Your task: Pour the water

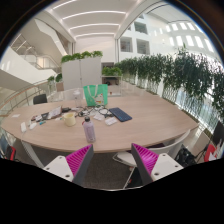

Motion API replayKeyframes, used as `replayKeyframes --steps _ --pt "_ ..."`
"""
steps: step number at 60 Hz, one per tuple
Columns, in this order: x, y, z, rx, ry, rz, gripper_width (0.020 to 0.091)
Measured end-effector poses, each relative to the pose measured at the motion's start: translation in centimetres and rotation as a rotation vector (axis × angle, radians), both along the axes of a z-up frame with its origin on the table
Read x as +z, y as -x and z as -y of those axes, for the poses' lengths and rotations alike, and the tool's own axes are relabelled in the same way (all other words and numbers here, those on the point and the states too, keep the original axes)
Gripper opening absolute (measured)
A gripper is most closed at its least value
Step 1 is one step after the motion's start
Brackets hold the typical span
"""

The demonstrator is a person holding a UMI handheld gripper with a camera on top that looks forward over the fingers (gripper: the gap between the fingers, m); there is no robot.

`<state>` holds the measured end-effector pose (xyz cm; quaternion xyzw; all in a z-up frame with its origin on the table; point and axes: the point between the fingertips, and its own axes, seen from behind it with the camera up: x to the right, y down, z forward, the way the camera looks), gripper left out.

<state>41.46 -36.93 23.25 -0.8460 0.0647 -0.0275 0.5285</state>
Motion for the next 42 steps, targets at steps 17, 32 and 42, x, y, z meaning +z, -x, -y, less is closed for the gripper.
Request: replayKeyframes --steps 17,32,42 --pt "-0.7 0.8 0.4 -0.057 0.008 0.001 0.0835" --pt "-6.7 4.5 -6.7 0.059 -0.001 -0.025 0.0836" --pt "-12.6 8.4 -16.8 0.164 -0.135 0.001 0.0838"
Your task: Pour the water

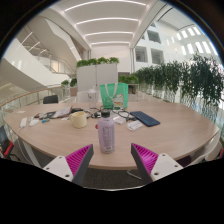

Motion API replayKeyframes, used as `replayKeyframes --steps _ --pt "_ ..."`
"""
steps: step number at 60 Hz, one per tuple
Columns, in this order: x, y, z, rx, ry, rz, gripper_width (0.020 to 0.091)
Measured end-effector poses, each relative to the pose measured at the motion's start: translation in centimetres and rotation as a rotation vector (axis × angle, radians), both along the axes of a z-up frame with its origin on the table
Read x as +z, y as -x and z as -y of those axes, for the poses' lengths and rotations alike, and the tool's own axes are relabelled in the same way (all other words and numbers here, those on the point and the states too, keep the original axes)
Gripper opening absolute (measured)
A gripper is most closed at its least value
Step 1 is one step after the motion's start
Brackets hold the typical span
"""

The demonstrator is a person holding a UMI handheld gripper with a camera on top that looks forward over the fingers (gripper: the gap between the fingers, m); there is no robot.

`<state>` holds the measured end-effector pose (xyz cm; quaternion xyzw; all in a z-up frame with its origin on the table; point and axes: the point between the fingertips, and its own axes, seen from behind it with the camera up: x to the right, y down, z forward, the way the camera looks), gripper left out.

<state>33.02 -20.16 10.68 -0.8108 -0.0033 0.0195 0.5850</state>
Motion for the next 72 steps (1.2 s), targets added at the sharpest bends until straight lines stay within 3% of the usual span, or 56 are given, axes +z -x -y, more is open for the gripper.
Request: replayKeyframes --steps 10,17,20,24,35,47,53,58,66,72 --pt "-3.7 1.5 -10.9 -0.019 -0.061 -0.042 0.0838" --pt "-4.3 2.0 -16.5 -0.042 -0.113 -0.043 0.0830" --pt "-3.8 3.0 -17.5 -0.029 -0.127 -0.045 0.0778" --pt "-4.6 3.4 -18.8 -0.007 -0.115 -0.039 0.0562" --pt "-4.7 3.9 -19.3 0.015 -0.132 -0.043 0.0530" --pt "-5.5 3.9 -20.0 -0.001 0.003 -0.104 0.0423" --pt "-1.5 2.8 -22.1 0.008 -0.003 -0.129 0.0405" --pt "5.3 0.9 -24.5 -0.026 -0.078 -0.046 0.0404" --pt "15.4 1.2 -30.5 -0.006 -0.174 0.277 0.0404" --pt "17.9 4.2 -35.2 0.037 -0.189 0.707 0.0404"
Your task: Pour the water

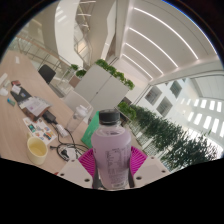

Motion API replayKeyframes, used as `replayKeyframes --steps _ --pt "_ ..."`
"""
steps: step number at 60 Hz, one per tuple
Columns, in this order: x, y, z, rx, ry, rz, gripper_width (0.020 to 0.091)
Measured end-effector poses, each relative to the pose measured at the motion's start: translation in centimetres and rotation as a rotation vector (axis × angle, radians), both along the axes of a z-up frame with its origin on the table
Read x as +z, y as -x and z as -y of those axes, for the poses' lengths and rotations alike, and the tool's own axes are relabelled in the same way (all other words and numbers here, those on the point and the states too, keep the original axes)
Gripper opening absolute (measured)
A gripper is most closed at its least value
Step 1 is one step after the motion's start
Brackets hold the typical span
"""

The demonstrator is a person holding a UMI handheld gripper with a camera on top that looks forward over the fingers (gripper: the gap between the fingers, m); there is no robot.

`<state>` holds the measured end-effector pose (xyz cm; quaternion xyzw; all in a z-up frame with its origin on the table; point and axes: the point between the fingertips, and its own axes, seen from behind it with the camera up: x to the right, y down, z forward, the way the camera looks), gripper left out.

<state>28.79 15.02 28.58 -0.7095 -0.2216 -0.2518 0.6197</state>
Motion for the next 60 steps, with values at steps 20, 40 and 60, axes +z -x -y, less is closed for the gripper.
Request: replayKeyframes --steps 20,40,60 --pt "-11.5 9.0 -7.5 0.143 0.189 1.351 0.0403" --pt "-12.5 9.0 -8.7 0.220 0.393 1.694 0.0403" --pt "-0.9 7.8 -8.3 -0.117 -0.046 -0.123 0.0443"
